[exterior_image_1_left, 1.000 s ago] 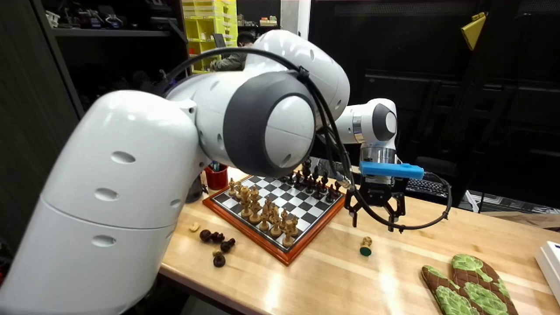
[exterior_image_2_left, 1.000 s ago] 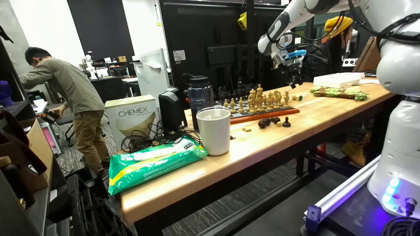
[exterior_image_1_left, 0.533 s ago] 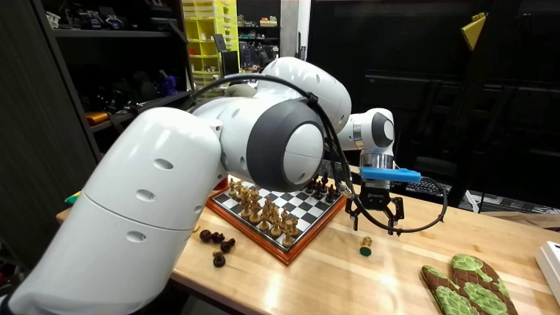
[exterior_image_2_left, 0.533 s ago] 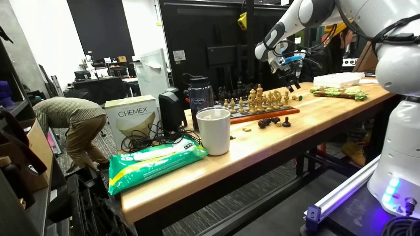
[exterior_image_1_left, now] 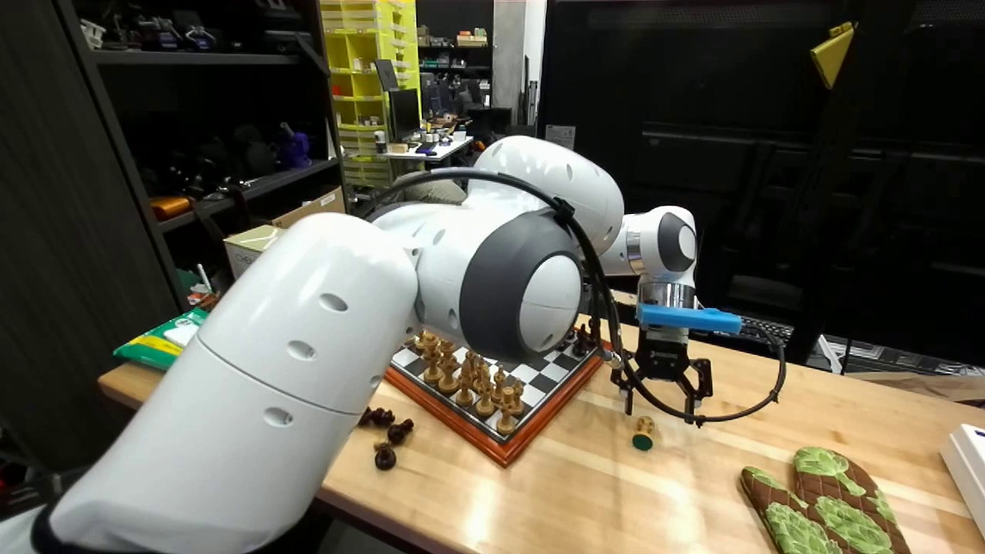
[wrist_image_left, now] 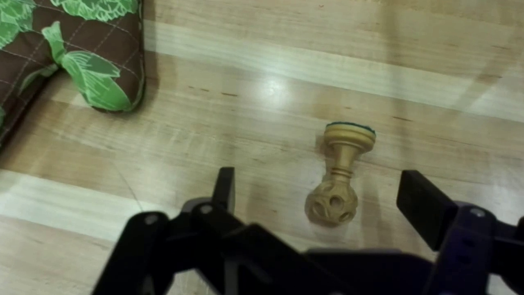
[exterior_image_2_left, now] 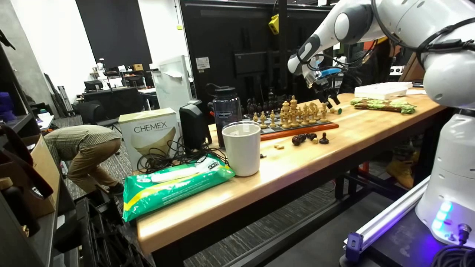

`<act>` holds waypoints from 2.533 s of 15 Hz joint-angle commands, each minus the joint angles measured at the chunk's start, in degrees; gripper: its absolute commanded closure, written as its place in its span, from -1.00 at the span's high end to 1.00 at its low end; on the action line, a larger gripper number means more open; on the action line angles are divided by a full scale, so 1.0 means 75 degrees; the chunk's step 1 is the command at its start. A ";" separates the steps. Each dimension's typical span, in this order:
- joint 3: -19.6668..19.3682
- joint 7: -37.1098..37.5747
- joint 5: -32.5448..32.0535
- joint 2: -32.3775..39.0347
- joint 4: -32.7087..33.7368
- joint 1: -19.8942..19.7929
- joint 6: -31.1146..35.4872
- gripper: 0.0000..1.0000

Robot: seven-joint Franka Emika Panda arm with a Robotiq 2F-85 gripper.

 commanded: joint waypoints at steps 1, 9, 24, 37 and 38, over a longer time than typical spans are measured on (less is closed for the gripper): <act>0.0172 -0.0157 -0.0155 0.0357 0.0634 -0.0168 -0.0455 0.91; 0.0200 -0.0280 -0.0108 0.0653 0.1065 -0.0227 -0.0823 -0.37; -0.0041 -0.0276 -0.0361 -0.0404 0.0354 0.0212 0.0294 -0.86; 0.0141 -0.0118 -0.0862 -0.2971 -0.3456 -0.0019 0.6623 -0.86; 0.0151 -0.0178 -0.0821 -0.3145 -0.3844 -0.0088 0.7231 -0.86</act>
